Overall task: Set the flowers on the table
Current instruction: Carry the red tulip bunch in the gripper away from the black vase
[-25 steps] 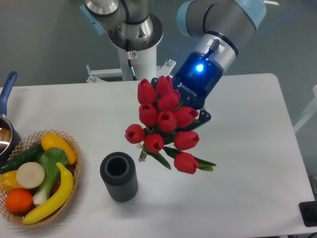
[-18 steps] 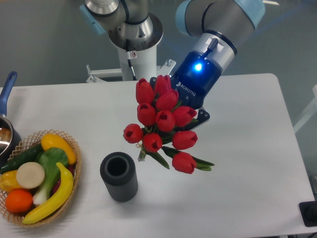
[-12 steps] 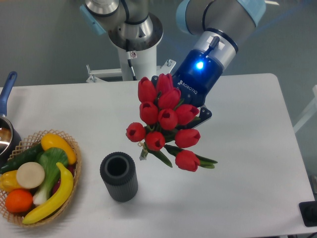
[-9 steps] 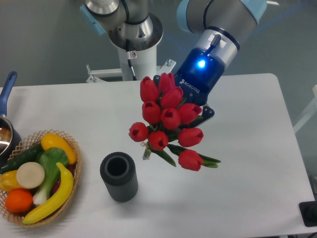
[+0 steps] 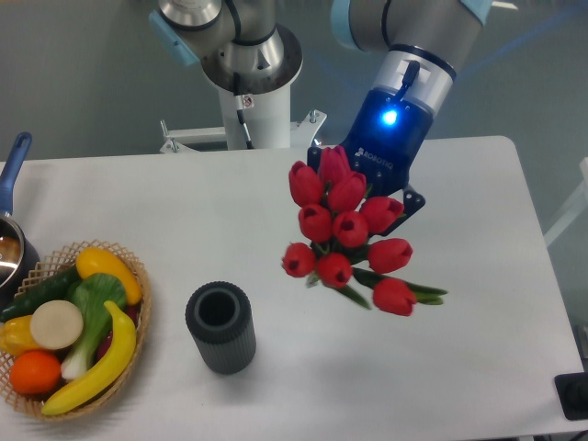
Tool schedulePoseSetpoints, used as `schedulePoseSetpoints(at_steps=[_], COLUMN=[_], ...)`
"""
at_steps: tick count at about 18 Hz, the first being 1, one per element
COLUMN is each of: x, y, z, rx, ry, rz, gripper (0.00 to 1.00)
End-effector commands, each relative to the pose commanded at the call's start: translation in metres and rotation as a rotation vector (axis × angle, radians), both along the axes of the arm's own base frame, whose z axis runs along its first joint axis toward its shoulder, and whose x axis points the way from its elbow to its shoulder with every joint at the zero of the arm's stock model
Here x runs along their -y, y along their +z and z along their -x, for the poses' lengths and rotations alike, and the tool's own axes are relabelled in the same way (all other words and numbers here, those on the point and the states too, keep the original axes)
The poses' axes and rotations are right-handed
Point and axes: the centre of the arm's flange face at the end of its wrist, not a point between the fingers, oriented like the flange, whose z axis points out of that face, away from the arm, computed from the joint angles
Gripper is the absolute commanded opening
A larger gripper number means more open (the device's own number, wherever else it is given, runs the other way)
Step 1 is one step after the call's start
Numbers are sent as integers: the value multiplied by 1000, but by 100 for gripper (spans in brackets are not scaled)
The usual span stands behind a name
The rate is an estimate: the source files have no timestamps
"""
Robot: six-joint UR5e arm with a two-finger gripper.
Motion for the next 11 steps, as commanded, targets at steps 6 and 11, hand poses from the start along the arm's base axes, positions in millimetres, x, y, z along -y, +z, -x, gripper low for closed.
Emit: schedulePoseSetpoints(at_steps=[6, 11], x=[24, 43], y=[-14, -50], z=[-11, -15], rx=[-90, -117], ry=[115, 133], rz=[210, 388], gripper=[40, 41])
